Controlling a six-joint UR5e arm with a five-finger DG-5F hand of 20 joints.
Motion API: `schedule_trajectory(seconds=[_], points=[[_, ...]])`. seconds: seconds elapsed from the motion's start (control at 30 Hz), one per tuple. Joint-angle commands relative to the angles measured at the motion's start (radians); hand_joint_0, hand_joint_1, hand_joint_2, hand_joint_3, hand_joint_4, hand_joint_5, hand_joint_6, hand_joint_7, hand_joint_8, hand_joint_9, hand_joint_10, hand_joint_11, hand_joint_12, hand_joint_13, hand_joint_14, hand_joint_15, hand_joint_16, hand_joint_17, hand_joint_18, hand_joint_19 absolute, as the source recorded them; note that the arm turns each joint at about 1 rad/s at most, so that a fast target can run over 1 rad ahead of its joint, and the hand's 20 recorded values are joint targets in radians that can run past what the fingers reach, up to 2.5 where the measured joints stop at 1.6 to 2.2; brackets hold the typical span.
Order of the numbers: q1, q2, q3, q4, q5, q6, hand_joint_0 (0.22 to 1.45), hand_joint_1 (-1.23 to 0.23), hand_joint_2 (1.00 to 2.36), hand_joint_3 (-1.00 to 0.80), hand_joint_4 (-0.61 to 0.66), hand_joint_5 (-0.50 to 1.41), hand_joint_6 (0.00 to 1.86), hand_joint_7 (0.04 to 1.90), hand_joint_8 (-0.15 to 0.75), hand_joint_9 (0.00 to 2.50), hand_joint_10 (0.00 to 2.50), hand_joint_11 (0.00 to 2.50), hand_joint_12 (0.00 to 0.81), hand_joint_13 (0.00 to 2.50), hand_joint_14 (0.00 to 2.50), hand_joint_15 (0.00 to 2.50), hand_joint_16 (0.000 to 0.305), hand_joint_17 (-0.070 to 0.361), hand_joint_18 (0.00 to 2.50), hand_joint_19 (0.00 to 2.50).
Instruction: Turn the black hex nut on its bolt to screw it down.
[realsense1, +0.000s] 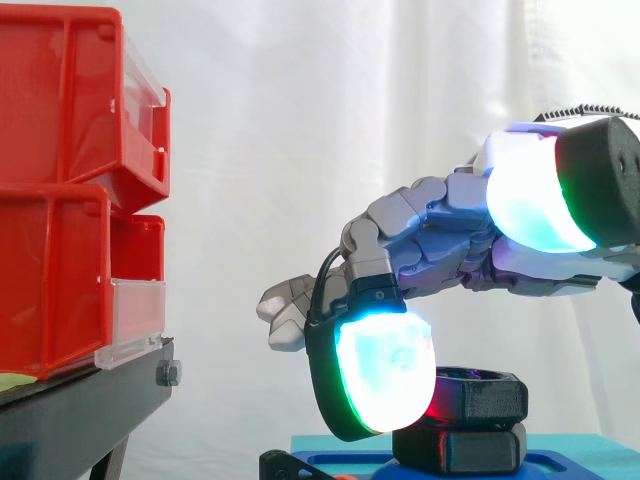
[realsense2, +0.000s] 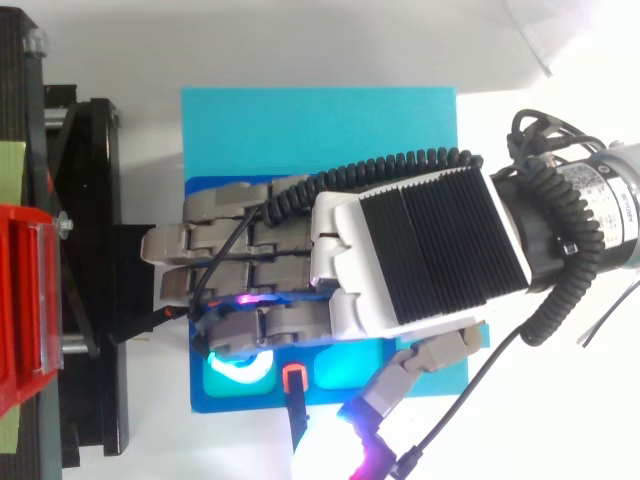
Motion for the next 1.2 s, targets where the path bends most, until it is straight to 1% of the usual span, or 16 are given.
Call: schedule_trajectory(seconds=[0.0,0.17,0.37,0.63,0.77,0.93,0.97,1.03,1.17], points=[[-0.004,0.0,0.0,0.0,-0.001,0.0,0.44,-0.17,1.0,-0.5,0.26,-0.2,0.74,1.01,0.292,0.47,0.01,0.31,0.344,0.31,0.0,0.02,0.056,0.126,0.29,0.19],[-0.012,0.0,0.0,0.0,-0.003,0.0,0.44,-0.17,1.0,-0.5,0.26,-0.21,0.78,0.95,0.292,0.47,0.01,0.32,0.344,0.32,0.0,0.03,0.056,0.125,0.3,0.2],[-0.022,0.0,0.0,-0.002,-0.006,0.0,0.44,-0.17,1.0,-0.5,0.26,-0.21,0.79,0.94,0.29,0.48,0.01,0.33,0.344,0.33,0.0,0.03,0.056,0.125,0.3,0.2],[-0.041,0.0,0.0,0.001,-0.015,0.0,0.44,-0.17,1.0,-0.5,0.26,-0.21,0.79,0.93,0.292,0.49,0.01,0.33,0.343,0.33,0.0,0.04,0.055,0.125,0.3,0.2],[-0.053,0.0,0.0,0.001,-0.033,0.0,0.44,-0.17,1.0,-0.5,0.26,-0.21,0.79,0.93,0.291,0.48,0.01,0.34,0.343,0.33,0.0,0.03,0.055,0.125,0.3,0.2],[-0.061,0.0,0.0,0.001,-0.041,0.0,0.44,-0.17,1.0,-0.5,0.27,-0.21,0.79,0.94,0.29,0.48,0.01,0.33,0.342,0.33,0.0,0.04,0.055,0.125,0.3,0.2],[-0.065,0.0,0.0,0.001,-0.044,0.0,0.44,-0.17,1.0,-0.5,0.27,-0.21,0.79,0.94,0.29,0.48,0.01,0.33,0.342,0.33,0.0,0.03,0.055,0.125,0.3,0.2],[-0.067,0.0,0.0,0.001,-0.046,0.0,0.44,-0.17,1.0,-0.5,0.27,-0.21,0.79,0.93,0.289,0.48,0.01,0.33,0.341,0.33,0.0,0.03,0.055,0.124,0.3,0.2],[-0.075,0.0,0.0,0.0,-0.058,0.0,0.44,-0.17,1.0,-0.5,0.27,-0.21,0.79,0.94,0.29,0.48,0.01,0.33,0.341,0.33,0.0,0.03,0.055,0.125,0.3,0.2]])
